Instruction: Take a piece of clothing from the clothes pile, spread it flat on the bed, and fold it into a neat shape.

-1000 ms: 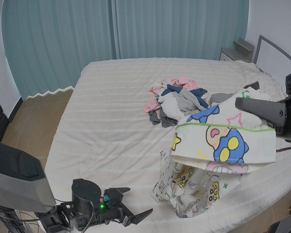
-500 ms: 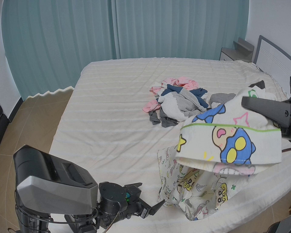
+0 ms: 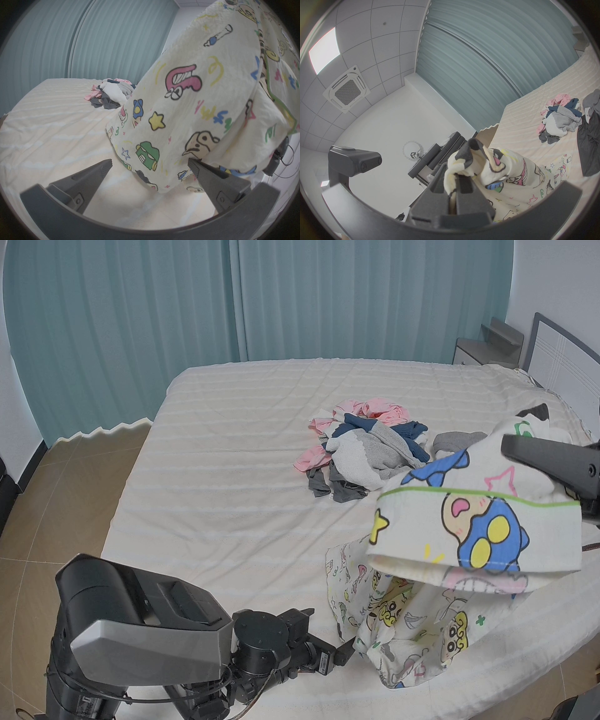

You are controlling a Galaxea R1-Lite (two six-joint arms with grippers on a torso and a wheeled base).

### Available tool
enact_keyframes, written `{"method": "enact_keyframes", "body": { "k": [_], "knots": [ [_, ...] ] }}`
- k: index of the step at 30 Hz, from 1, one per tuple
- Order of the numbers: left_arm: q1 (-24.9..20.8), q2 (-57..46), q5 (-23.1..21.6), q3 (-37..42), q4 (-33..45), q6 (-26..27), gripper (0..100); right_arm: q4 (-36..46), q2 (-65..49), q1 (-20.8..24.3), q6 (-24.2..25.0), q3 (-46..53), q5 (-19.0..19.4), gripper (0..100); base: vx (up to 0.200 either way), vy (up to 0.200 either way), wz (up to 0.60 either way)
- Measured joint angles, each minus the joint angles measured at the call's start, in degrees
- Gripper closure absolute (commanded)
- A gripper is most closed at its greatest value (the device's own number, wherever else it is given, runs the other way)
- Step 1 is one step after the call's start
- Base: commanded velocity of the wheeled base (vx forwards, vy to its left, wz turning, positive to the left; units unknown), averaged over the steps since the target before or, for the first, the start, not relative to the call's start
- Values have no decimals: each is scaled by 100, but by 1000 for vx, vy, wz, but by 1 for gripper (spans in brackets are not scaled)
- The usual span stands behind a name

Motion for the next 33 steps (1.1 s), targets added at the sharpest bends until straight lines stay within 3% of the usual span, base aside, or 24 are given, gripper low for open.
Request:
{"method": "enact_keyframes", "body": {
  "k": [12,18,25,33],
  "knots": [
    [-433,-223,-66,603,2,-775,0,-9,2,-238,10,2,9,100,0,0,0],
    [-536,-380,-71,630,2,-811,0,-20,29,-221,84,-61,20,100,0,0,0],
    [-571,-408,-27,608,2,-769,0,-55,96,-146,958,-280,17,100,0,0,0],
    [-578,-347,28,460,5,-720,0,-39,171,127,991,-402,15,100,0,0,0]
  ]
}}
